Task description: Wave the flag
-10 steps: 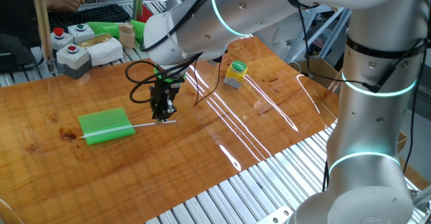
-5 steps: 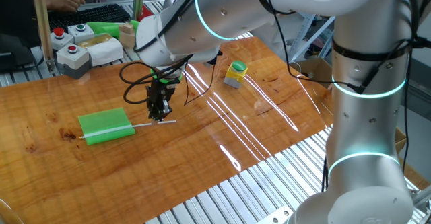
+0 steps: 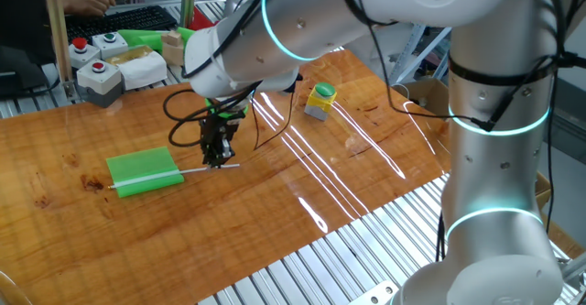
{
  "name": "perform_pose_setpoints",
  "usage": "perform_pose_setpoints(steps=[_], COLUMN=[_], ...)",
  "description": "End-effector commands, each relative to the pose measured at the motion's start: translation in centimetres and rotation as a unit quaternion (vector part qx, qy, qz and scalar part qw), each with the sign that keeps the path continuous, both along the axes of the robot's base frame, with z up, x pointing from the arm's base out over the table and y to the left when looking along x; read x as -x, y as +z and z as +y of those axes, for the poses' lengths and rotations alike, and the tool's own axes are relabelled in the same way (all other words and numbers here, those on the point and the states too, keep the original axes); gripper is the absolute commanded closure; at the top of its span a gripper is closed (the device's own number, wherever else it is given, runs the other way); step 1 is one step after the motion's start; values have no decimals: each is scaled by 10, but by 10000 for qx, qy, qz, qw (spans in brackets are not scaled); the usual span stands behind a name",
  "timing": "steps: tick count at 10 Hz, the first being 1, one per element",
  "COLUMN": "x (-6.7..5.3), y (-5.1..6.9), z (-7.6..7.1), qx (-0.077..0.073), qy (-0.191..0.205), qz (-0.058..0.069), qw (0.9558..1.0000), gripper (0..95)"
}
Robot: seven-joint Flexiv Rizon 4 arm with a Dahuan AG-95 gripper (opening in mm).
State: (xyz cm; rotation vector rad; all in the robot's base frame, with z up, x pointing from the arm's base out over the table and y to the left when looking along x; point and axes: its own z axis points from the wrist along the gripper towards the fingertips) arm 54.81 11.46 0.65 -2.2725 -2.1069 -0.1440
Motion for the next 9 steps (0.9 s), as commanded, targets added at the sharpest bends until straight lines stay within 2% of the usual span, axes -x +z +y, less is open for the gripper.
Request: perform_pose_setpoints(steps=[1,7,8,9], x=[1,9,12,13], y=[0,-6,-6,-4], z=[-1,-1,-1,1], qx=[10,41,29,40], qy=[19,147,290,286], qz=[5,-22,-54,-78], qw=[10000,9999,9996,9996], gripper=[760,760,950,950])
